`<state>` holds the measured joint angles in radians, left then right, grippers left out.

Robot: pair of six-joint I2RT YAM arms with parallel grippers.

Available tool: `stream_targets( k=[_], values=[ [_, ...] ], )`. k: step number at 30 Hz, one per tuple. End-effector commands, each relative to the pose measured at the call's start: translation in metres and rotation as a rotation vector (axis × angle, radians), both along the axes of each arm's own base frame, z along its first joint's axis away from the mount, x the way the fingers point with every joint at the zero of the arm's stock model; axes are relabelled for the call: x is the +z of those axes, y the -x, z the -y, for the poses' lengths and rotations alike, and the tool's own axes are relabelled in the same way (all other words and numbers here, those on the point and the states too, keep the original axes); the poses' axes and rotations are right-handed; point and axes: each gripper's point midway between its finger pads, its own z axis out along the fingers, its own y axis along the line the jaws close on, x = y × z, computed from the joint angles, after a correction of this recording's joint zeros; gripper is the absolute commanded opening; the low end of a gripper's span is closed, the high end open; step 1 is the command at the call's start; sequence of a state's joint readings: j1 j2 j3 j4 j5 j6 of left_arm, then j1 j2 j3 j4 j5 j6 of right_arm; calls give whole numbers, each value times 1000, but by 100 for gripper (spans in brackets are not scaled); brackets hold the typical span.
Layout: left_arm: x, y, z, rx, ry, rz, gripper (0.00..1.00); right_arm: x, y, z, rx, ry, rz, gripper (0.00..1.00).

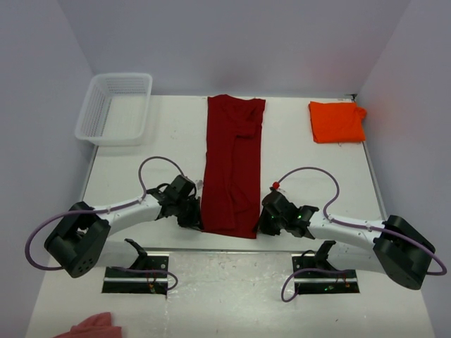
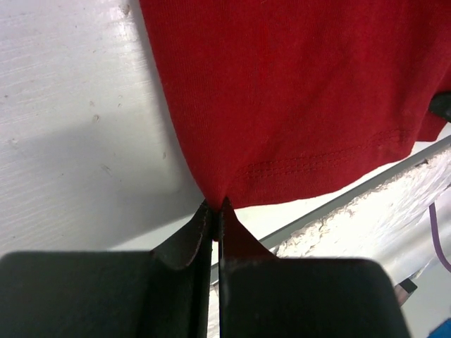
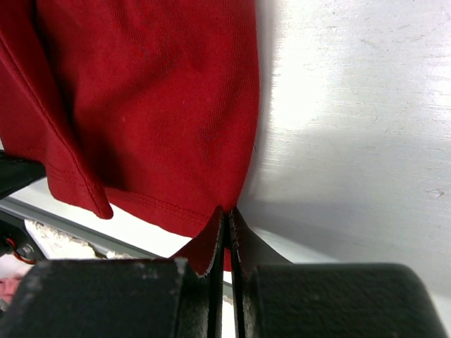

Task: Fold and stack the t-shirts
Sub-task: Grab the bottom of the folded rectangular tshirt with both arms

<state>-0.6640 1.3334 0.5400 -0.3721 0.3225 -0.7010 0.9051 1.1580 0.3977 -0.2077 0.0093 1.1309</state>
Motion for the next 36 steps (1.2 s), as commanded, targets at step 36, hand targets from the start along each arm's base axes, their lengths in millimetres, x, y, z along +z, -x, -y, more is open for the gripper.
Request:
stream_targets(
  k=[36],
  values=[
    [14,42,-30,24,46,41,0,43,15,52,-66,296,165,0]
  ],
)
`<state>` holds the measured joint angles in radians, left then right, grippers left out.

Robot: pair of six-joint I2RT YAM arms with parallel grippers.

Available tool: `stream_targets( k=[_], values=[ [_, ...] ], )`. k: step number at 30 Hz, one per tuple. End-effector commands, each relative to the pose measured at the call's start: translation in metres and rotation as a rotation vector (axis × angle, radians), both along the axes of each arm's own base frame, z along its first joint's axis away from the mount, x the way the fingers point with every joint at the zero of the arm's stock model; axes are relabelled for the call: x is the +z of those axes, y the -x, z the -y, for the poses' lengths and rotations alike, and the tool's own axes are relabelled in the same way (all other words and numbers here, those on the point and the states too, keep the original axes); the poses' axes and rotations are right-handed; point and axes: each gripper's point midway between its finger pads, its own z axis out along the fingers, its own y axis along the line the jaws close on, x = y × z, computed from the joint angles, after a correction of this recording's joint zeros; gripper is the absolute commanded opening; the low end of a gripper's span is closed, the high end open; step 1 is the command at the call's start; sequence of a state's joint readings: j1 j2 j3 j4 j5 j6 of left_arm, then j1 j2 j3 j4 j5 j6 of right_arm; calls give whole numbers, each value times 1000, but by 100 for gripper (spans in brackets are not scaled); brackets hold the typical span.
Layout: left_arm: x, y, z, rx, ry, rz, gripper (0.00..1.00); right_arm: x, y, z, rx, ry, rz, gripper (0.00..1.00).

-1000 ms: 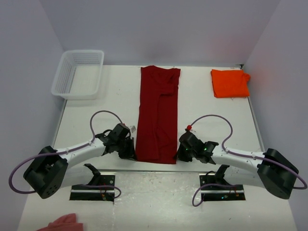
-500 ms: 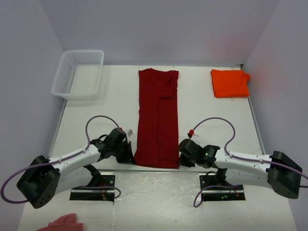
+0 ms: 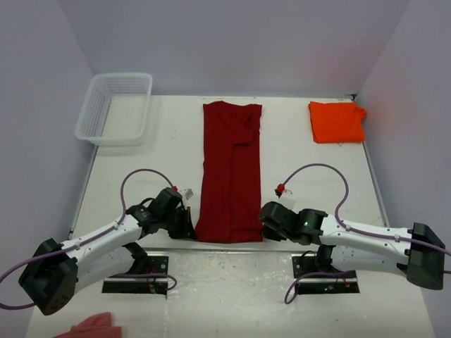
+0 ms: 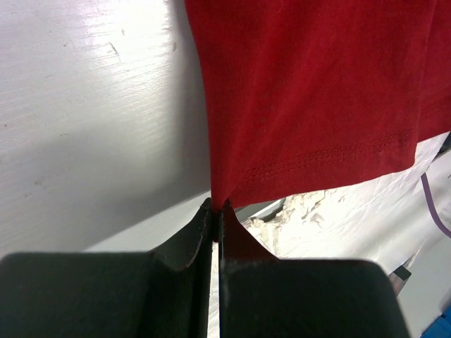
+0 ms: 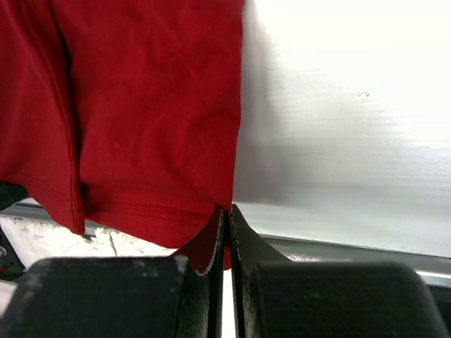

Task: Fold and stack the t-shirts
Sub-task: Grab the bottom of the folded rectangular tshirt with both arms, then fold the folded rectangular tshirt in 1/3 of the way

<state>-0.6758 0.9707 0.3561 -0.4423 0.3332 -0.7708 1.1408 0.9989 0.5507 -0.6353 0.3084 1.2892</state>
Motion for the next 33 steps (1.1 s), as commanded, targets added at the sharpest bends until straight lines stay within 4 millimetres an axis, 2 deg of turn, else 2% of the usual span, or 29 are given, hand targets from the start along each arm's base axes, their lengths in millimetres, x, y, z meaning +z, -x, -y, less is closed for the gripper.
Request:
stream_targets(
  k=[1,6,10,14,17,18,19,20,21,22,23,28,29,31,32,33],
  values=[
    [1,5,-10,-16,-45,-1,0,2,-6,29,-19,124,54,0],
    [-3,13,-13,-21,-43,-19,0,-8,3,27,0,112,17,0],
    [8,12,-5,-42,0,-8,0,-4,13,16,34,88,12,0],
    [30,-1,2,-43,24,55,0,4,19,1,81,101,17,0],
    [52,-19,11,-24,40,126,0,13,16,-1,89,157,29,0],
    [67,-32,16,-13,51,175,0,16,14,-2,106,173,40,0],
    [70,-39,19,-6,40,181,0,25,6,-7,99,180,57,0],
    [84,-51,25,2,47,215,0,29,0,-3,107,216,76,0],
    [90,-60,27,9,37,239,0,33,-6,-4,110,222,79,0],
    [88,-66,31,8,19,228,0,39,-19,-5,83,223,84,0],
    [103,-79,39,14,35,262,0,42,-26,-4,80,230,91,0],
    [106,-121,55,20,-53,292,0,64,-85,8,62,269,146,0],
    [115,-132,58,30,-68,312,0,64,-94,10,94,291,158,0],
    [109,-148,57,38,-124,317,0,71,-117,15,76,278,156,0],
    [116,-160,57,48,-125,334,0,69,-128,14,114,300,166,0],
    [109,-167,58,50,-142,318,0,70,-136,15,120,305,166,0]
  ],
)
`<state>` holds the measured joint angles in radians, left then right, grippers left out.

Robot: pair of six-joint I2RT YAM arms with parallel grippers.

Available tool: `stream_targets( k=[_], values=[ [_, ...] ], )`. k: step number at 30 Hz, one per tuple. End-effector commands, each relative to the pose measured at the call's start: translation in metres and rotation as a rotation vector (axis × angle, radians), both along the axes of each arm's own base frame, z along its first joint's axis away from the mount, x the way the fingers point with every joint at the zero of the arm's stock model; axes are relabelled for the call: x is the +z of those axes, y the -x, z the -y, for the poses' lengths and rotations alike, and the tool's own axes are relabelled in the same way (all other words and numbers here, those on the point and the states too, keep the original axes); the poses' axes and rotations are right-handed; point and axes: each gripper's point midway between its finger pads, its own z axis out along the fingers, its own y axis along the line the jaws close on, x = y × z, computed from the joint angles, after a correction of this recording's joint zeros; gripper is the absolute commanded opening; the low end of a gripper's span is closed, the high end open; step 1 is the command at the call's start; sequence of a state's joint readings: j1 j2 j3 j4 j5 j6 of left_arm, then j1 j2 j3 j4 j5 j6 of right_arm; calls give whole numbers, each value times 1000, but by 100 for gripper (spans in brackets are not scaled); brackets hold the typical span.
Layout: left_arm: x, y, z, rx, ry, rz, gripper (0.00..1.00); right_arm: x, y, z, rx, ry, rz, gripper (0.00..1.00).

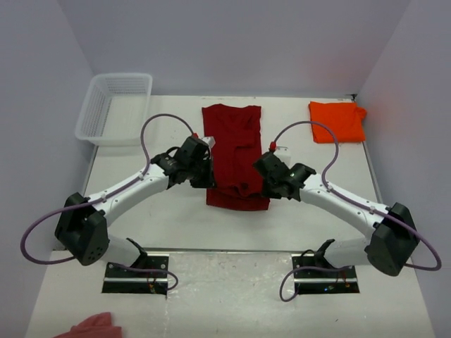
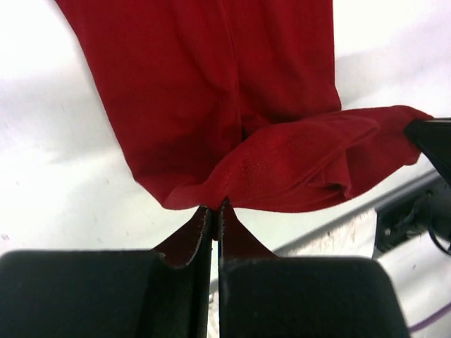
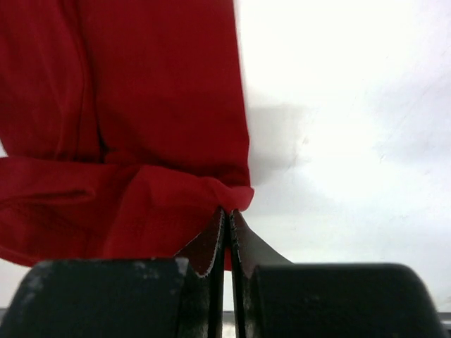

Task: Fold and stack the t-shirts
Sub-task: Fold the folded rectangular tshirt in 1/3 of the way

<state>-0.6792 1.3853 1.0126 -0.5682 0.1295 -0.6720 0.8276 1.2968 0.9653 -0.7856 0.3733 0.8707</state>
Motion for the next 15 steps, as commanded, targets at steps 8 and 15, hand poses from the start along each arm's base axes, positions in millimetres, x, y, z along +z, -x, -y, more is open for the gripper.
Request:
stream_targets(
  k=[8,15],
  values=[
    [5,-92,-30,118,-75,74,0,26,-108,-17,201,32,40,0],
    [-2,-134,-32,123,-97,72,0,25,-158,-28,208,3,19,0]
  ],
)
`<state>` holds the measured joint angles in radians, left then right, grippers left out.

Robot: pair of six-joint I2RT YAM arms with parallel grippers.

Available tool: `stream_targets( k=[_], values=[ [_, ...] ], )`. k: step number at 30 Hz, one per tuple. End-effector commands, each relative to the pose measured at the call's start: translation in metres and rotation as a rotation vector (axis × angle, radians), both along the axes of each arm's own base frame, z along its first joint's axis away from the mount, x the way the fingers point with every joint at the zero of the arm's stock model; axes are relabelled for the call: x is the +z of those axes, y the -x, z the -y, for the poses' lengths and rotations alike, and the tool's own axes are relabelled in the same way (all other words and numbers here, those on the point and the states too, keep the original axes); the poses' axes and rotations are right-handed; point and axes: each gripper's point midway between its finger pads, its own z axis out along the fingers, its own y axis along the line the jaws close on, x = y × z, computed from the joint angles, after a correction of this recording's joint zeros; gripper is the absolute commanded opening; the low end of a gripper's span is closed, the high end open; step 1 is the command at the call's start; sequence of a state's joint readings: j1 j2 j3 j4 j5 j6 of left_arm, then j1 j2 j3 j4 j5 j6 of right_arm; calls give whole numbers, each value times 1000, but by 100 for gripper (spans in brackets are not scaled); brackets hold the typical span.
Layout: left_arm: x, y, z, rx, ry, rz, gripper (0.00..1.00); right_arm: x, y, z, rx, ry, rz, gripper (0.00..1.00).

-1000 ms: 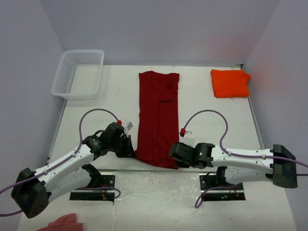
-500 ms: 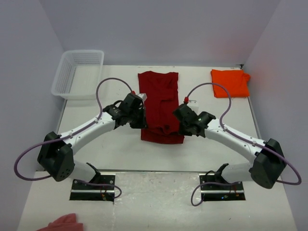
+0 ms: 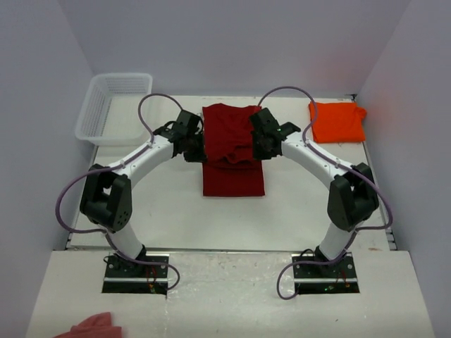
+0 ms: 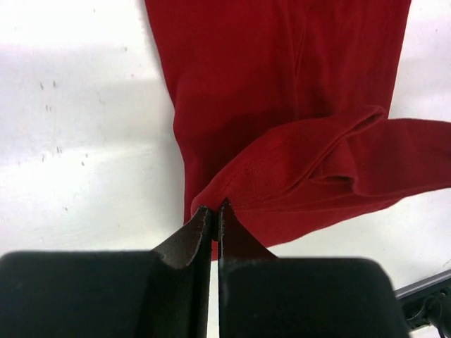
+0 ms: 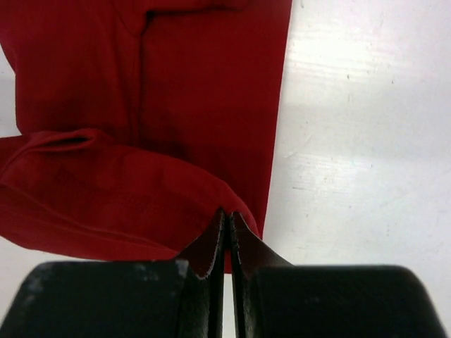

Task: Fold and stack the t-shirts
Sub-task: Fold the folded rectangular tshirt in 1/3 of the way

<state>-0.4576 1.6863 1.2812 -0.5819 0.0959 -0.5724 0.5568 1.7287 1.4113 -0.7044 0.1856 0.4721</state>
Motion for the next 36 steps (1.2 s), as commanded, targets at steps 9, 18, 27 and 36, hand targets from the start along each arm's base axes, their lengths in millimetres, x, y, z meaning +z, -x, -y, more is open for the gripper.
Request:
stream_targets(
  k=[9,18,27,36],
  values=[
    [10,-67,14,-41,-12,66,0,6,-54,-4,55,-53,-6,0],
    [3,-93,12,-30,-12,55,0,-6,-79,5,43,-76,-33,0],
    [-18,-108,11,-22,-6,19,0,-31,-97,1,69,-95,-95,0],
    [-24,-132,13,-35,-21,64,0,-42,-119,8,66,-60,-80,7]
  ],
)
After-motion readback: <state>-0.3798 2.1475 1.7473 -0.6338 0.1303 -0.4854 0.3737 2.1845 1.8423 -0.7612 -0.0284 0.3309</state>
